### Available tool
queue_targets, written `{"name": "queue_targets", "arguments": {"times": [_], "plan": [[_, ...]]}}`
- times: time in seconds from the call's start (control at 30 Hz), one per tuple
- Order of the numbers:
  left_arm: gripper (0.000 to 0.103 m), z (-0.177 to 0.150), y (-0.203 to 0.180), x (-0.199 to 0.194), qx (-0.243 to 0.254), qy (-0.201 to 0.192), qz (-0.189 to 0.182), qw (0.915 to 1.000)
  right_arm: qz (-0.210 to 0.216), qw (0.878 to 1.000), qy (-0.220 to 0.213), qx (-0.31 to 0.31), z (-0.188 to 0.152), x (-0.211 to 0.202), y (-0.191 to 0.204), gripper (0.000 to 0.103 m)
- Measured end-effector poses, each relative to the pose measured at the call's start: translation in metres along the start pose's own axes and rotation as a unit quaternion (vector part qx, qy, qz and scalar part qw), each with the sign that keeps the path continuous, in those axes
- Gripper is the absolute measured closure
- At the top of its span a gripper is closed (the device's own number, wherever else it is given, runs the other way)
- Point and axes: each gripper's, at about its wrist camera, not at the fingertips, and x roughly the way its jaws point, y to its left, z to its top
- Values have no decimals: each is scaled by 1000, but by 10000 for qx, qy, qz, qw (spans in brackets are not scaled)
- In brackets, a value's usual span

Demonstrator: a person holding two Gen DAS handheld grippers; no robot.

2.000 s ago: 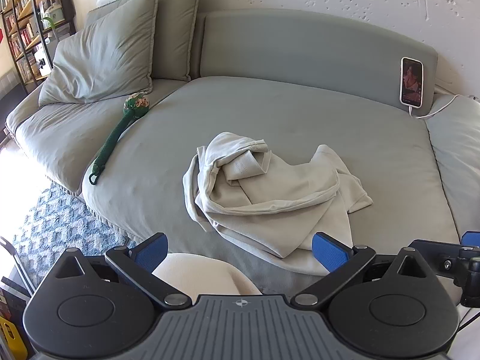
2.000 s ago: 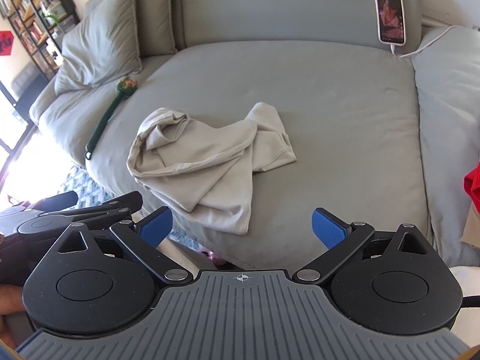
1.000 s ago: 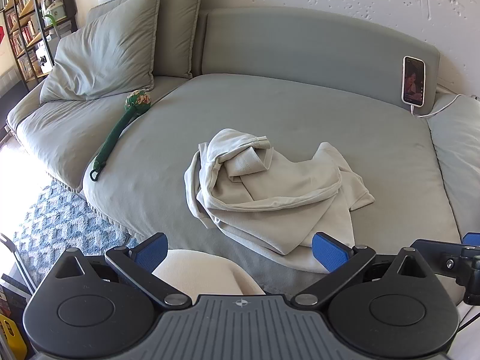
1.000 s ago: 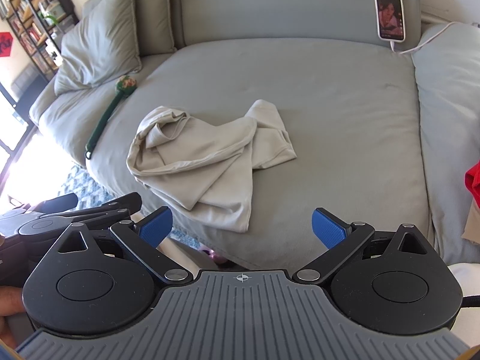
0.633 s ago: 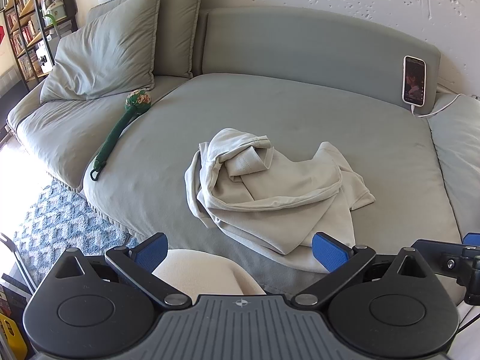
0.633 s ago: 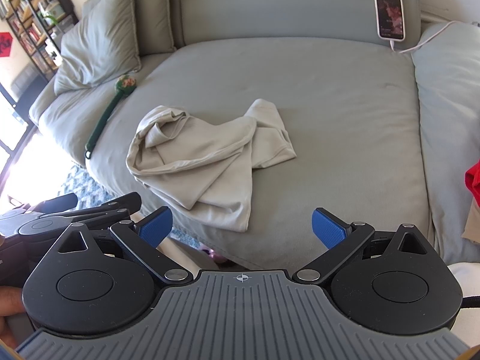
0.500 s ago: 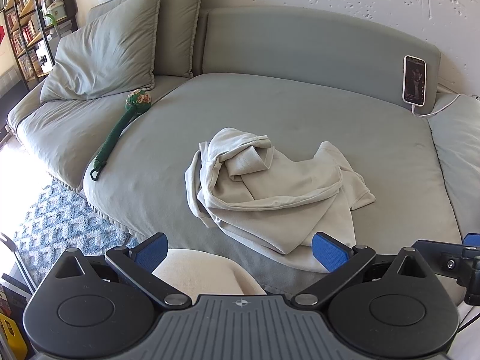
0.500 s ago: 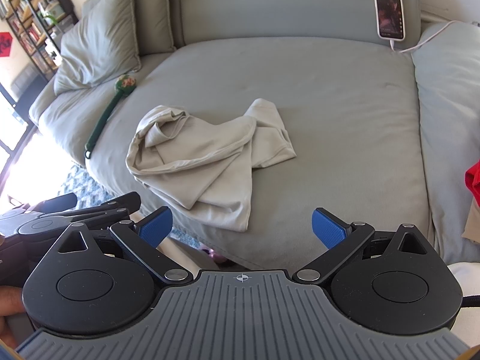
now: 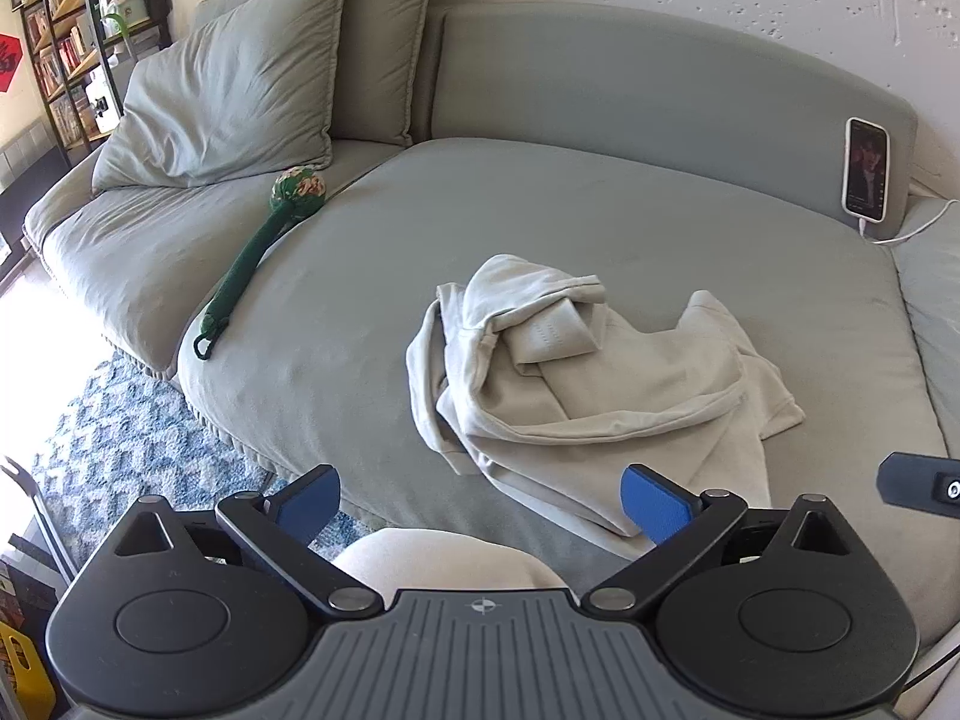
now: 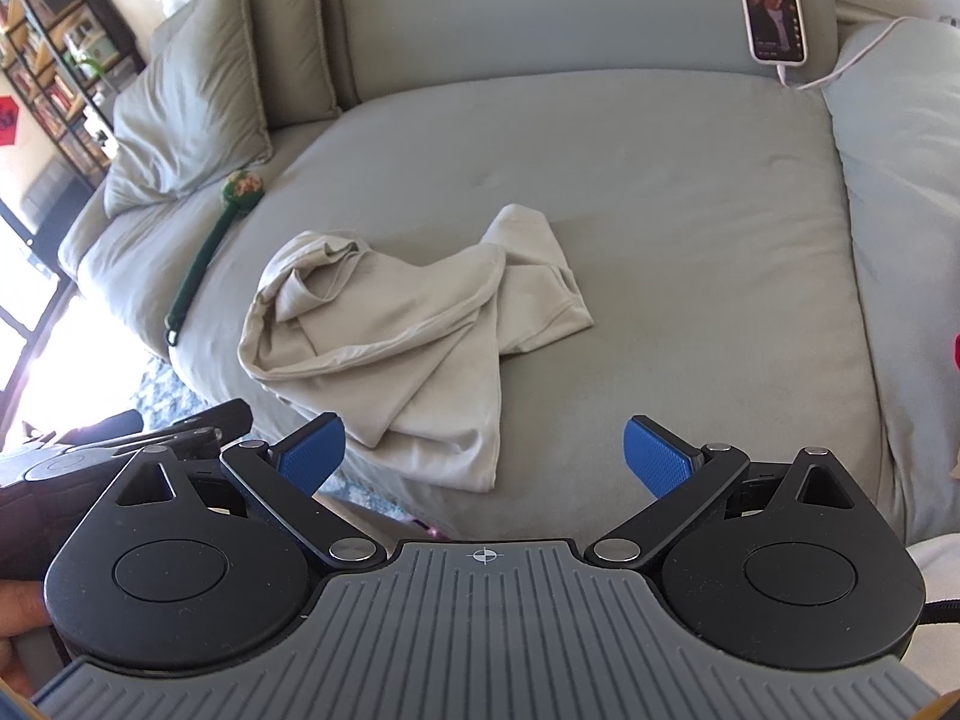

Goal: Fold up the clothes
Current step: 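Grasp the beige garment with both grippers and lift it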

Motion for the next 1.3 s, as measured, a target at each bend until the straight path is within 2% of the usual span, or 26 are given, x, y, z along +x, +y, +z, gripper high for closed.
{"name": "queue_targets", "arguments": {"times": [0.13,0.23,0.4,0.47,0.5,0.63,0.67,0.7,0.73,0.77,0.8,0.83,0.87,0.93,0.97,1.0,1.07,1.1,1.13,1.17,1.2,1.3], "plan": [[11,7,12,18,-33,117,-48,9999,-49,9997,-231,69,9,24,-10,4],[12,13,14,32,116,196,-117,9997,-74,9993,-321,202,16,45,-20,4],[12,24,13,52,203,199,-303,9991,206,9992,-143,309,25,87,-29,12],[11,31,11,64,195,229,-393,9988,396,9984,-90,390,27,103,-32,26],[12,35,10,72,185,253,-383,9988,540,9974,-59,480,29,111,-33,28],[13,49,7,98,172,340,-258,9989,875,9933,228,718,42,147,-27,28],[15,51,7,105,151,408,-284,9987,920,9926,318,731,45,156,-23,25],[26,53,7,110,87,478,-386,9981,875,9938,275,625,45,162,-18,23],[54,55,8,116,-48,580,-618,9964,825,9950,226,515,46,168,-13,24],[67,58,9,119,-230,643,-884,9937,776,9960,177,405,47,173,-7,40],[81,63,8,118,-406,595,-999,9924,727,9968,128,295,47,179,-1,56],[94,72,5,113,-395,363,-1009,9935,716,9972,90,216,50,181,2,74],[94,83,2,106,-351,53,-1101,9933,677,9973,-15,287,54,178,4,91],[96,110,-3,81,-548,-592,-1548,9847,571,9963,-439,470,72,160,0,94],[96,123,-6,63,-629,-1015,-1848,9755,482,9948,-739,502,80,147,-2,95],[96,132,-12,44,-622,-1471,-2071,9652,350,9904,-1239,503,92,122,-5,95],[91,142,-29,7,-539,-2198,-2318,9461,148,9724,-2271,513,110,67,-11,95],[87,142,-36,-3,-609,-2309,-2466,9393,74,9615,-2703,481,112,40,-13,95],[87,139,-43,-3,-677,-2150,-2605,9388,0,9488,-3126,447,115,14,-16,95],[87,136,-50,-3,-744,-1975,-2743,9382,-104,9437,-3275,445,113,-4,-19,94],[87,129,-56,5,-776,-1664,-2821,9416,-209,9387,-3413,445,111,-21,-22,94],[88,90,-77,46,-625,-536,-2757,9577,-359,9529,-2933,682,93,-33,-41,94]]}}
